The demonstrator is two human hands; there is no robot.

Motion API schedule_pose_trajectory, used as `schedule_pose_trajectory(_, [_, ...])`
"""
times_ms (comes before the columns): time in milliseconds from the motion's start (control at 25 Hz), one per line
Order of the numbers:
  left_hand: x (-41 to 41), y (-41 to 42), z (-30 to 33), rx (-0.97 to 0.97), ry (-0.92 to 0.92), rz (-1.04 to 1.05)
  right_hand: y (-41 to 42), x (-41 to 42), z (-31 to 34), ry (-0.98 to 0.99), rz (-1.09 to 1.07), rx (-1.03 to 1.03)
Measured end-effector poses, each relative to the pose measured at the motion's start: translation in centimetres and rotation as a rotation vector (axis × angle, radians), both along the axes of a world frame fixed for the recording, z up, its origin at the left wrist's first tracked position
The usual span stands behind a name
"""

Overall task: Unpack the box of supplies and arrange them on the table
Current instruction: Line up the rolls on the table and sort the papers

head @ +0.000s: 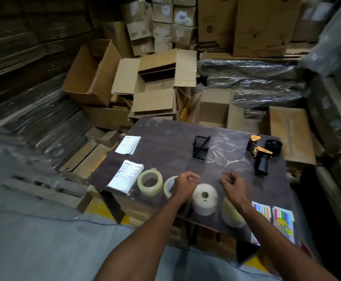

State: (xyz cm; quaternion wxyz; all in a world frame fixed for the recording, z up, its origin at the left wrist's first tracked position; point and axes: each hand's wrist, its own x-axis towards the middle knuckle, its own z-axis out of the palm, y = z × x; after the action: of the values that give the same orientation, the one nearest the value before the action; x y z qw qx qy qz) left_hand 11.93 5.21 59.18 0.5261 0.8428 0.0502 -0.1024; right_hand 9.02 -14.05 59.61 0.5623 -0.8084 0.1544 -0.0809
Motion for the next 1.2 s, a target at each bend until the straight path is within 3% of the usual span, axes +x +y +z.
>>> schedule_pose_trajectory(240, [-1.4, 7.3, 0.1, 0.024, -0.005, 0.114, 6.9, 1.3, -0.3, 0.049, 0.121, 0.063])
schedule_pose_trajectory(440, [-0.9, 6.2, -0.2, 0.050, -0.025, 0.042, 6.3, 1.9, -0.1, 0.050, 0.117, 0.068])
schedule_pose_trajectory(600, [-1.1, 3.6, -1.6, 0.046, -0.040, -0.153, 2.7, 1.3, -1.3, 0.045, 0.111, -0.234])
schedule_pose_trajectory(800, [-1.4, 2.0, -2.0, 0.222, -0.087, -0.359, -1.0, -1.1, -2.9, 0.001, 0.223, -0.627])
schedule_pose_trajectory(960, [-2.6, 0.7, -2.5, 0.432, -0.125, -0.413, -2.9, -3.3, -4.6, 0.059, 0.084, -0.801])
schedule_pose_trajectory(1080, [-3.1, -0.6, -3.6, 0.527, -0.106, -0.363, -3.1, -5.1, -4.8, 0.101, -0.041, -0.742])
schedule_pose_trajectory(1200, [-3.0, -1.6, -4.1, 0.608, -0.102, -0.326, -2.8, -6.9, -4.9, 0.133, -0.021, -0.579])
